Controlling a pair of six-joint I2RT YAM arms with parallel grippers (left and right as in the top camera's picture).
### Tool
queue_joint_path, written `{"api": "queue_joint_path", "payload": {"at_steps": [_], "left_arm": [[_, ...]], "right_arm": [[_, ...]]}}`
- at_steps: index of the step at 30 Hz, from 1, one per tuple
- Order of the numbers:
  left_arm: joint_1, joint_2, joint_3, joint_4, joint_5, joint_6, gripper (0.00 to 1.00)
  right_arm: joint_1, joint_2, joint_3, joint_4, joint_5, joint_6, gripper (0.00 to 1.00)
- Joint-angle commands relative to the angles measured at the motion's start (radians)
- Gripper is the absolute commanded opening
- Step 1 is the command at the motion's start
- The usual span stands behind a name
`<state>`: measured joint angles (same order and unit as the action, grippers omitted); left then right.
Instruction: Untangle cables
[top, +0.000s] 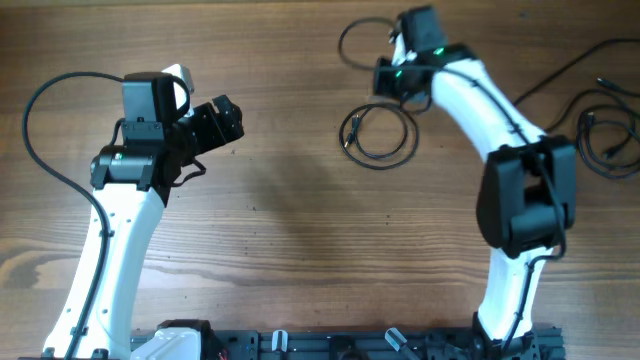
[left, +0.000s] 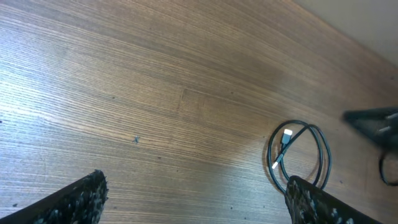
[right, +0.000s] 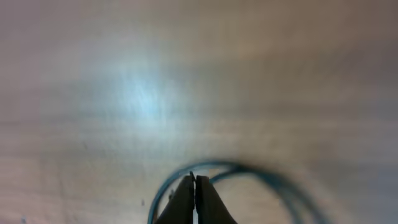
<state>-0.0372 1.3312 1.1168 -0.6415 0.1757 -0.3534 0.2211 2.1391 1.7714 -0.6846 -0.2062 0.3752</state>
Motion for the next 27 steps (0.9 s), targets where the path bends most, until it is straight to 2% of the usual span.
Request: {"api": "queue_joint_path", "payload": {"at_steps": [1, 3, 5, 7, 9, 10, 13, 16, 17, 23, 27], "left_arm": [[0.003, 0.000, 0.005, 0.010, -0.013, -0.002, 0.93], [0.003, 0.000, 0.005, 0.009, -0.013, -0.002, 0.93], [0.003, 0.000, 0.005, 0.007, -0.013, -0.002, 0.93], [0.003, 0.003, 0.005, 0.013, -0.013, -0.002, 0.93], [0.003, 0.005, 0.005, 0.023, -0.013, -0.002, 0.93], [0.003, 0.006, 0.005, 0.023, -0.013, -0.002, 0.93], [0.003, 0.006, 0.005, 0.024, -0.013, -0.002, 0.93], [0.003, 0.006, 0.005, 0.023, -0.013, -0.002, 0.93], [0.003, 0.006, 0.005, 0.023, -0.013, -0.002, 0.93], [0.003, 0.006, 0.005, 0.024, -0.013, -0.002, 0.94], [0.003, 0.006, 0.005, 0.024, -0.013, -0.002, 0.94]], "right_arm": [[-0.085, -0.064, 0.156, -0.017, -0.032, -0.067, 0.04], [-0.130, -0.065, 0.223, -0.084, -0.034, -0.060, 0.05], [-0.149, -0.065, 0.224, -0.180, -0.082, -0.077, 0.19], [-0.131, -0.057, 0.183, -0.261, -0.140, -0.324, 0.33], [-0.101, -0.054, 0.142, -0.338, -0.085, -0.434, 0.37], [-0.087, -0.053, 0.122, -0.365, -0.038, -0.409, 0.38], [-0.036, -0.052, 0.047, -0.389, 0.018, -0.296, 0.49], [0.017, -0.052, -0.033, -0.391, 0.171, -0.072, 0.55], [0.025, -0.052, -0.053, -0.390, 0.188, -0.039, 0.57], [0.061, -0.051, -0.247, -0.328, 0.243, 0.047, 0.57], [0.061, -0.050, -0.311, -0.259, 0.236, 0.055, 0.56]]}}
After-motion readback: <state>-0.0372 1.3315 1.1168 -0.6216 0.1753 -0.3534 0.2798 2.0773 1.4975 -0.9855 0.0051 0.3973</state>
